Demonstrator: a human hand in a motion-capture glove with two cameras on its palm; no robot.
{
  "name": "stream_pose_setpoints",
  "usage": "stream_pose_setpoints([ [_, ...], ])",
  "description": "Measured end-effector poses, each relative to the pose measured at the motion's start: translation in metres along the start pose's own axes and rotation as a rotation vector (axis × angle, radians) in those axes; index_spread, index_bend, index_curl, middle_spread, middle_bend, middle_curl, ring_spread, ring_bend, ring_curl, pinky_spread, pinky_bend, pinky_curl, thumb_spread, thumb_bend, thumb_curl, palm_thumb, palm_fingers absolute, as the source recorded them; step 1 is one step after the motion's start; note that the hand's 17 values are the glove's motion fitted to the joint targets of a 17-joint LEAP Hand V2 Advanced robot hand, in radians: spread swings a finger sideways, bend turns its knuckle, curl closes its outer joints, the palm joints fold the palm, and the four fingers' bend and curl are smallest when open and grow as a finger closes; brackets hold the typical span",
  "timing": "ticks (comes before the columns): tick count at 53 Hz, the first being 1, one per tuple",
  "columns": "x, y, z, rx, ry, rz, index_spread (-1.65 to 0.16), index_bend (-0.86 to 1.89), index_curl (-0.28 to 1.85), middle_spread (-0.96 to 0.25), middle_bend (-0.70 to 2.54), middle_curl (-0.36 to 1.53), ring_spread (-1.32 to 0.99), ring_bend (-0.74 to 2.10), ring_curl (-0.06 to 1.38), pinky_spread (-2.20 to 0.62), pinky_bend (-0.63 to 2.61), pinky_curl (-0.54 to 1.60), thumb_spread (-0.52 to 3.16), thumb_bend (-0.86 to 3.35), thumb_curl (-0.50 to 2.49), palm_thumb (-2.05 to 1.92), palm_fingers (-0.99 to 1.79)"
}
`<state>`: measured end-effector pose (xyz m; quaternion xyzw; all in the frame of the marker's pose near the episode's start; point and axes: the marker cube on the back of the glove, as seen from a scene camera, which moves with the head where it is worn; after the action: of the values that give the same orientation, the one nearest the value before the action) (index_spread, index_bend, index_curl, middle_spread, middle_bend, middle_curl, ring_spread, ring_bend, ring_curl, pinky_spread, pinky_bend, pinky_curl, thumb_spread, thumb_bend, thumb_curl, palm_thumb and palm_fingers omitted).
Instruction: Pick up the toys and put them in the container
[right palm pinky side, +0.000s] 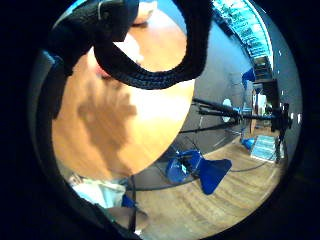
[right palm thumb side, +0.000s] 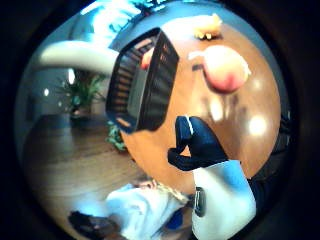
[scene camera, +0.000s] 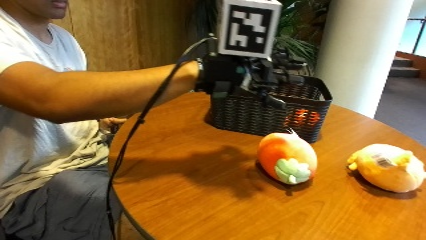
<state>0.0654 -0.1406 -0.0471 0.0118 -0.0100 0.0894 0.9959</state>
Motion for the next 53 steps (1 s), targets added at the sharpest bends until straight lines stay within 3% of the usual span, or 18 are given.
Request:
stream_pose_setpoints([
  [3, 0.008, -0.052, 0.006, -0.039, 0.034, 0.066, -0.27, -0.01, 0.14, 0.0, 0.07, 0.12, 0.02, 0.22, 0.18, 0.0, 1.14, 0.38, 1.36, 0.09, 0.27, 0.25, -0.39],
  [8, 0.015, -0.085, 0.033, -0.191, 0.158, 0.076, -0.27, 0.0, 0.11, 0.02, 0.04, 0.12, 0.02, 0.21, 0.2, 0.02, 1.2, 0.39, 1.34, 0.08, 0.29, 0.27, -0.44],
  [14, 0.023, -0.11, 0.07, -0.336, 0.223, 0.053, -0.27, -0.01, 0.09, 0.03, 0.01, 0.1, 0.03, 0.2, 0.22, 0.02, 1.27, 0.4, 1.31, 0.05, 0.29, 0.27, -0.5],
  [29, 0.027, -0.135, 0.141, -0.568, 0.046, 0.064, -0.27, 0.0, 0.06, 0.05, 0.01, 0.08, 0.04, 0.15, 0.24, 0.07, 1.3, 0.4, 1.25, 0.01, 0.32, 0.33, -0.57],
  [34, 0.024, -0.134, 0.143, -0.549, 0.094, 0.081, -0.29, 0.02, 0.06, 0.06, 0.0, 0.07, 0.06, 0.18, 0.25, 0.08, 1.38, 0.41, 1.28, 0.08, 0.36, 0.46, -0.49],
  [40, 0.019, -0.135, 0.143, -0.482, 0.108, 0.089, -0.32, 0.16, 0.1, 0.04, 0.11, 0.08, 0.05, 0.28, 0.29, 0.06, 1.28, 0.39, 1.35, 0.15, 0.42, 0.59, -0.14],
  [43, 0.016, -0.137, 0.145, -0.393, 0.086, 0.079, -0.34, 0.22, 0.14, 0.02, 0.15, 0.1, 0.03, 0.34, 0.31, 0.01, 1.23, 0.37, 1.39, 0.19, 0.45, 0.65, 0.02],
  [45, 0.014, -0.137, 0.146, -0.316, 0.063, 0.07, -0.34, 0.35, 0.17, -0.02, 0.19, 0.11, -0.04, 0.46, 0.33, -0.12, 1.15, 0.35, 1.41, 0.25, 0.48, 0.74, 0.34],
  [53, 0.007, -0.128, 0.133, -0.093, 0.098, -0.041, -0.35, 0.49, 0.23, -0.16, 0.36, 0.17, -0.28, 0.67, 0.4, -0.3, 1.01, 0.31, 1.16, 0.25, 0.61, 0.86, 0.75],
])
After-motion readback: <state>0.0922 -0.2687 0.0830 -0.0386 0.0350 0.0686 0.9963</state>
